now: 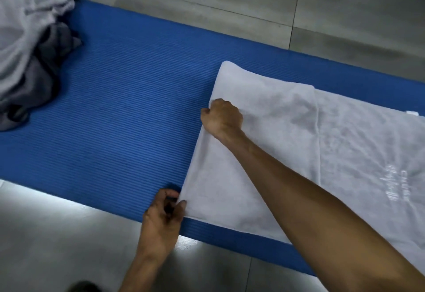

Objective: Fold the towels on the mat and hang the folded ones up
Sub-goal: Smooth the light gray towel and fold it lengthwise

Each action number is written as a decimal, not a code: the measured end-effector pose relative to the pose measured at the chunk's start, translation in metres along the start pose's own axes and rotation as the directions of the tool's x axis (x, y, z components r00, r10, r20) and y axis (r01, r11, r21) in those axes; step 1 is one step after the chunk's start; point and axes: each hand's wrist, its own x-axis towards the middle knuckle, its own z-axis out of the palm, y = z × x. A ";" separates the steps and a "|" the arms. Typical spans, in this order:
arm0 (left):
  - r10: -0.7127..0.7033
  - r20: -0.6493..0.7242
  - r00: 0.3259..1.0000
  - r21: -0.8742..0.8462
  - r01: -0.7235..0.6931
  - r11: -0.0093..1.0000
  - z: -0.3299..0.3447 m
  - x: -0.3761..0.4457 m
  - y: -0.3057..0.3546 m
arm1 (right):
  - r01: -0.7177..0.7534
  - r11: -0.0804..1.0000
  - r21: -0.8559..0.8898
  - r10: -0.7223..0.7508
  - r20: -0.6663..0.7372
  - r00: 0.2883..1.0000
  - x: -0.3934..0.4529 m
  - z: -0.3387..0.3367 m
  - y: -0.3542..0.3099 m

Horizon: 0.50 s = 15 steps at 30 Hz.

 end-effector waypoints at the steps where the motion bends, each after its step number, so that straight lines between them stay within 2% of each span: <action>1: 0.000 -0.030 1.000 0.002 0.000 1.000 -0.011 0.002 -0.004 | 0.018 0.999 0.030 -0.019 0.020 1.000 0.002 0.005 -0.011; 5: 0.027 -0.120 0.992 0.056 -0.020 0.998 -0.064 0.015 -0.016 | 0.110 0.977 0.184 -0.129 0.094 0.987 0.009 0.023 -0.061; 8: 0.078 -0.220 0.972 0.196 -0.034 0.980 -0.102 0.031 -0.025 | 0.143 0.933 0.330 -0.212 0.185 0.960 0.017 0.035 -0.095; 11: 0.038 -0.286 0.957 0.240 0.034 0.970 -0.132 0.048 -0.044 | 0.169 0.866 0.472 -0.315 0.250 0.916 0.014 0.039 -0.111; 13: -0.038 -0.270 0.962 0.243 0.106 0.964 -0.145 0.056 -0.053 | 0.223 0.840 0.495 -0.365 0.210 0.907 0.000 0.034 -0.099; 15: -0.083 -0.256 0.963 0.364 0.175 0.915 -0.152 0.058 -0.054 | 0.310 0.810 0.497 -0.408 0.098 0.908 -0.023 0.028 -0.065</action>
